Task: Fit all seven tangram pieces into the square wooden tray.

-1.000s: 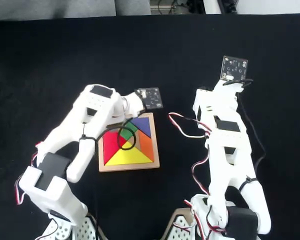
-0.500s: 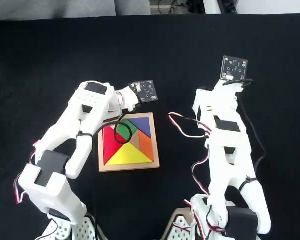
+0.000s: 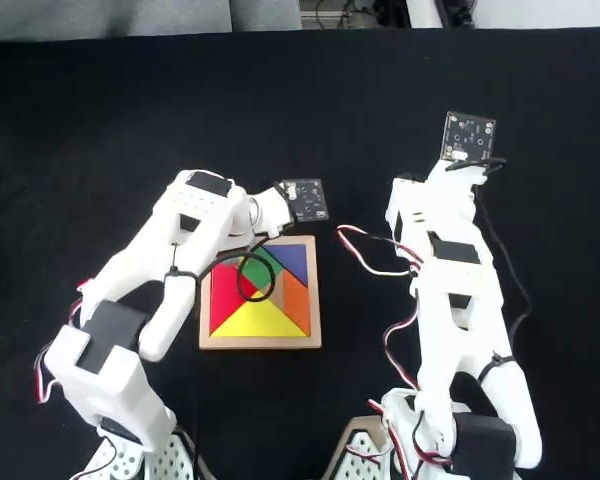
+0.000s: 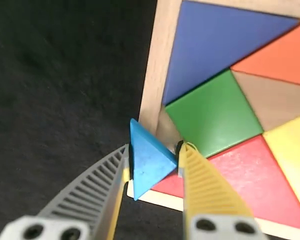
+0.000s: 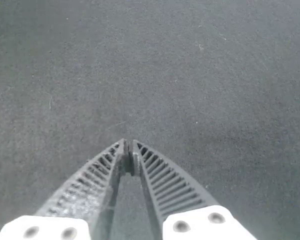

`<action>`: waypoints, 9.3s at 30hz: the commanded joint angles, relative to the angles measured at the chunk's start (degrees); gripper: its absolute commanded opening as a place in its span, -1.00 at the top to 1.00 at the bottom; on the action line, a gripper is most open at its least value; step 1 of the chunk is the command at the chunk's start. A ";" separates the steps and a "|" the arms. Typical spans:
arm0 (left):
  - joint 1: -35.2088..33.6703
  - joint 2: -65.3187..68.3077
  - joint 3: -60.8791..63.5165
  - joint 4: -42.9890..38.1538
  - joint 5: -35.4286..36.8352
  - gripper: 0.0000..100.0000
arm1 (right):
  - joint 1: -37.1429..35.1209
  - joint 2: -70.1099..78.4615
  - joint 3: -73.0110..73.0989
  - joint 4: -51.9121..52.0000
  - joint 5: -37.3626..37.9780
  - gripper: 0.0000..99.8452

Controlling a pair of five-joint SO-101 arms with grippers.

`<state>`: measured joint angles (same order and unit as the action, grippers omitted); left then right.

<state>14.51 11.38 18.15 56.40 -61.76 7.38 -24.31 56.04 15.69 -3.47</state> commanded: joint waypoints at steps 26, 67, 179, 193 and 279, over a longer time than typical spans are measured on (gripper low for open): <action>1.80 -4.66 -2.33 8.35 -9.76 0.71 | -0.62 -0.22 -0.57 -0.97 0.53 0.97; -4.53 -0.70 -6.20 6.24 -7.30 0.52 | -0.62 -0.40 -0.57 -0.88 0.53 0.97; -21.67 -42.02 50.07 -19.43 44.84 0.52 | -22.07 27.82 -24.31 24.26 13.98 0.98; -16.84 -42.02 49.27 -15.21 44.75 0.52 | -21.98 36.88 -35.30 31.91 13.80 0.98; -26.24 -116.04 73.54 -11.87 54.59 0.94 | -2.46 -84.09 30.90 24.09 -4.40 0.98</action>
<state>-14.07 -104.22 92.62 45.41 -6.46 5.89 -103.43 87.25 40.75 -7.34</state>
